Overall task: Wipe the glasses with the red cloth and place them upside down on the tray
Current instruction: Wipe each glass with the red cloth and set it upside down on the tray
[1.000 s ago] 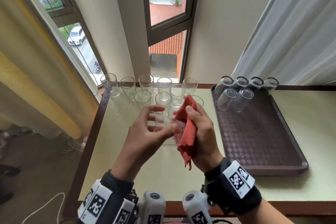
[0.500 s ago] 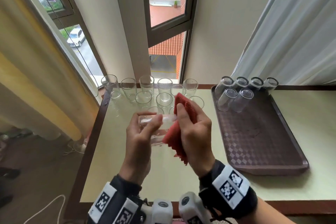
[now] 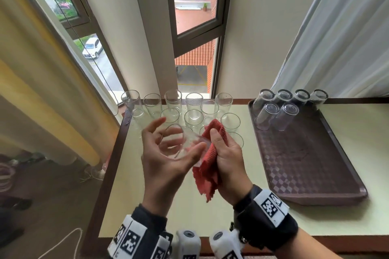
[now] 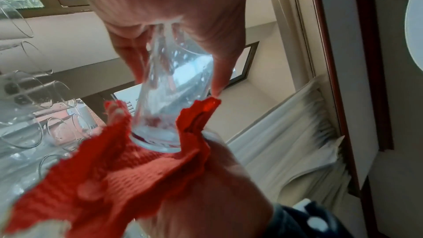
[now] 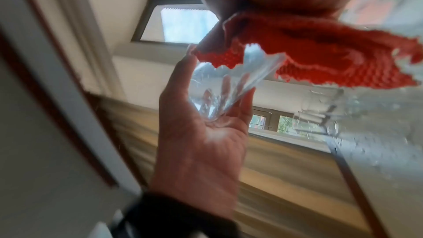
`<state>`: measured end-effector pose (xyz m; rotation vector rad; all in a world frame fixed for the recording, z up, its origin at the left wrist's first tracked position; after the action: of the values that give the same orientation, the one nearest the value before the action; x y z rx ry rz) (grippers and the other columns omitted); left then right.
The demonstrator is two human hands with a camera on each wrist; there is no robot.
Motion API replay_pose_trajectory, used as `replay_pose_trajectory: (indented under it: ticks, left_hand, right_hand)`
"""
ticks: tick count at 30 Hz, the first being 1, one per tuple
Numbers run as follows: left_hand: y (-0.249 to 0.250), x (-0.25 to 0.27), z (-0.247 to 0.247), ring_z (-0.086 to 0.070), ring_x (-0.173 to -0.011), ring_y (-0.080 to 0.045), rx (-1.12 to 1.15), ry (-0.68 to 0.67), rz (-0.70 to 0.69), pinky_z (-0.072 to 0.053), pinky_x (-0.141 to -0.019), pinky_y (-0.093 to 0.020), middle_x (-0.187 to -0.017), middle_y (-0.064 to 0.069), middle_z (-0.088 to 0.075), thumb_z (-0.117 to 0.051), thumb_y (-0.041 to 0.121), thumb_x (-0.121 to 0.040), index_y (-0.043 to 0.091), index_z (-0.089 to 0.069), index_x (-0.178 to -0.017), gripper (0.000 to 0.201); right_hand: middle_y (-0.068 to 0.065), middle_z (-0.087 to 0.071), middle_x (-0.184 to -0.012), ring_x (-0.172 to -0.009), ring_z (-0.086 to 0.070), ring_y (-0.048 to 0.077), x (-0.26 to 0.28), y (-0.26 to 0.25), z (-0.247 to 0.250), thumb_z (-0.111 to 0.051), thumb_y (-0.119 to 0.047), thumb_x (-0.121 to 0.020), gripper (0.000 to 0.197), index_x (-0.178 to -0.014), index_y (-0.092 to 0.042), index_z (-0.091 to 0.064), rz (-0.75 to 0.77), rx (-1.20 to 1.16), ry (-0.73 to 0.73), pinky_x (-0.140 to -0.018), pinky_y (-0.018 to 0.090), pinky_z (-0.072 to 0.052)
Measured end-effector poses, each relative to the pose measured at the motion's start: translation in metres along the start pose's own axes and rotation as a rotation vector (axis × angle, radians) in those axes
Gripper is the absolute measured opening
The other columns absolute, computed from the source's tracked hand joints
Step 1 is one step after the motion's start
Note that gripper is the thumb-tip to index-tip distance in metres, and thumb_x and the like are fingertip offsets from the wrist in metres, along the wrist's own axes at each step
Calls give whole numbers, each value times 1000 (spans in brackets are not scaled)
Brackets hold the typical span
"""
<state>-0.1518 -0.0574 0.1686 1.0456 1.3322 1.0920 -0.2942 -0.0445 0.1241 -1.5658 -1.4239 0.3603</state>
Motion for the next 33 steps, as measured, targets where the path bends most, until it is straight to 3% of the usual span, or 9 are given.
replay_pose_trajectory:
  ticks: [3,6,10,15,18,25,29,31,33]
  left_hand:
    - [-2,5,-12,-67,-108,-18,47,-38,-12,-54,-93,-30,-112,3,-68,-92,42,-54,26,-44,-134,95]
    - [-12,12,-25,-66,-111,-25,134,-103,56,-52,-102,-46,-113,-7,-69,-92,49,-57,10,-50,-130,92]
    - [-25,11,-23,-68,-105,-35,126,-189,86,-47,-100,-63,-109,-9,-70,-92,44,-61,8,-48,-128,88]
    - [-41,-2,-13,-72,-96,-28,-8,-286,213,-58,-89,-44,-102,-18,-69,-92,50,-55,40,-43,-128,89]
    - [-50,-1,-7,-72,-88,-22,-115,-359,271,-58,-82,-34,-103,-17,-67,-90,50,-57,52,-34,-115,81]
    - [-47,25,-22,-62,-71,-15,-475,-682,164,-56,-73,-42,-85,7,-71,-86,51,-45,50,-53,-107,70]
    - [-30,29,-30,-60,-63,-7,-649,-598,13,-53,-60,-30,-74,14,-68,-79,53,-45,41,-61,-110,68]
    - [-26,25,-30,-58,-59,-3,-653,-562,6,-52,-59,-27,-70,14,-67,-78,61,-43,39,-64,-108,71]
    - [-24,21,-29,-56,-56,0,-622,-523,31,-50,-57,-25,-68,14,-67,-76,68,-41,39,-66,-106,72]
  right_hand:
    - [30,-66,-116,-101,-66,46,5,11,1,-55,-21,-99,32,-120,2,-58,-176,-133,8,-86,55,-56]
    - [31,-65,-119,-103,-66,42,7,13,0,-55,-17,-98,34,-122,7,-58,-190,-189,-8,-84,46,-60]
    - [18,-72,-81,-70,-72,25,5,10,1,-47,3,-99,15,-106,8,-59,-159,-124,-54,-59,31,-60]
    - [24,-65,-84,-63,-64,28,4,6,23,-38,15,-86,29,-102,6,-60,-160,83,-32,-54,33,-57]
    - [27,-69,-106,-76,-62,37,8,2,36,-36,10,-86,35,-111,4,-60,-125,165,-67,-62,41,-54]
    - [5,-64,-112,-95,-58,12,20,2,30,-50,-24,-79,46,-124,-26,-61,76,476,-287,-89,31,-46]
    - [-4,-61,-125,-112,-59,9,23,5,25,-54,-32,-79,60,-137,-19,-52,107,599,-310,-99,30,-45]
    - [-15,-63,-107,-98,-63,6,26,2,24,-55,-36,-83,63,-141,-11,-47,125,643,-315,-89,31,-50]
    - [-19,-63,-77,-66,-61,2,31,-5,23,-51,-36,-92,54,-139,-9,-47,165,690,-319,-62,27,-50]
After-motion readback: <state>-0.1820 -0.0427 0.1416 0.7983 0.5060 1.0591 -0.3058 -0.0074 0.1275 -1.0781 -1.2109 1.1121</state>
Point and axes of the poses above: each hand's wrist, its own x-axis away from the middle knuckle, its own z-axis out of the back of the hand, y = z × x, the point moved 7 cm from there along -x, towards the middle knuckle
